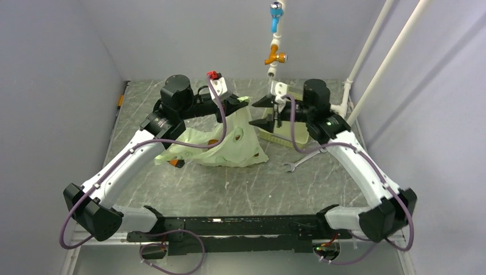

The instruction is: Place the fake fruits into the plastic bag and tie a complex knot

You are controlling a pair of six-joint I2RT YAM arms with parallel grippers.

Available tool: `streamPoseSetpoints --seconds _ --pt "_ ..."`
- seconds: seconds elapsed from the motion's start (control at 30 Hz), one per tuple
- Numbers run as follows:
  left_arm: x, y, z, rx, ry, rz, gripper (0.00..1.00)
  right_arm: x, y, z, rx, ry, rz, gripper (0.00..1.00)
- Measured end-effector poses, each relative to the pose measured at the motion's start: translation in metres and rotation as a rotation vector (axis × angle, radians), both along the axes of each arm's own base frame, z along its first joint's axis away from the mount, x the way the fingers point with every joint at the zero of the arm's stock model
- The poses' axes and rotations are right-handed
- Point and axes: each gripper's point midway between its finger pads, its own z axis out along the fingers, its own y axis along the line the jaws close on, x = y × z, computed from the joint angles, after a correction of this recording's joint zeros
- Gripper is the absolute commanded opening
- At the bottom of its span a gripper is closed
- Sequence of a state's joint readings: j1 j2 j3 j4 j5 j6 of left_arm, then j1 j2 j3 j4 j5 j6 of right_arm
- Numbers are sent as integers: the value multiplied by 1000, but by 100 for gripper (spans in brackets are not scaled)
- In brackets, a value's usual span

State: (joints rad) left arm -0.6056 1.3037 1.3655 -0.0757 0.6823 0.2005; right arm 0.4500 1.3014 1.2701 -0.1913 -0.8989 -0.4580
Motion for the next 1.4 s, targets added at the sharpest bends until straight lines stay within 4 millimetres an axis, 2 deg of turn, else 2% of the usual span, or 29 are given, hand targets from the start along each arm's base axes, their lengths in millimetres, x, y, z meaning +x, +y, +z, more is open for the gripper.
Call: streamPoseSetpoints --seconds 0.07,0.13,0.17,0.27,0.4,0.5,0.63,0.7,0.8,0.83,1.0,1.1,1.13,1.17,1.2,1.27,1.3,1.33,1.4 --pt "1 1 3 -4 -14 9 0 -9 -17 -3 -9 27 -33 86" --pt "2 2 5 -4 -28 17 0 -9 -33 -3 -9 47 -75 91" --pt "2 3 6 -4 -36 18 0 -8 -38 -2 -7 56 -94 97" --pt "1 3 7 -5 -41 17 0 -6 -45 1 12 93 -126 100" --pt "-1 2 6 -4 -36 4 0 -10 -29 12 68 119 -95 100" --pt "-4 1 7 -7 -34 -13 0 -13 -4 20 118 131 -41 100" --pt "-6 0 6 -7 -28 -29 0 -13 27 20 162 160 12 99" --pt "-7 -1 5 -8 -25 -34 0 -13 38 17 178 168 25 88" --pt "-9 -2 8 -20 -20 -45 0 -11 48 3 181 178 31 53" --pt "-9 -2 9 -25 -22 -48 0 -8 49 -5 173 182 28 46" --pt "-9 -2 9 -28 -4 -46 0 -1 50 -59 104 205 15 30" --pt "-8 0 2 -13 35 -32 0 1 50 -82 74 212 21 1" --pt "-6 1 -1 -9 47 -24 0 3 50 -85 69 203 22 0" --pt "-4 2 -3 -6 58 -16 9 4 50 -88 65 198 22 0" --pt "-3 3 -4 -4 66 -10 27 5 50 -90 63 195 23 0" --pt "0 7 -5 -6 82 2 73 6 51 -91 60 186 27 0" --pt "3 10 -4 -4 79 9 90 5 50 -93 55 188 28 0" --pt "4 14 -1 -3 82 15 98 5 50 -96 48 196 27 0" --pt "11 28 4 7 81 31 99 5 48 -102 34 218 24 0"
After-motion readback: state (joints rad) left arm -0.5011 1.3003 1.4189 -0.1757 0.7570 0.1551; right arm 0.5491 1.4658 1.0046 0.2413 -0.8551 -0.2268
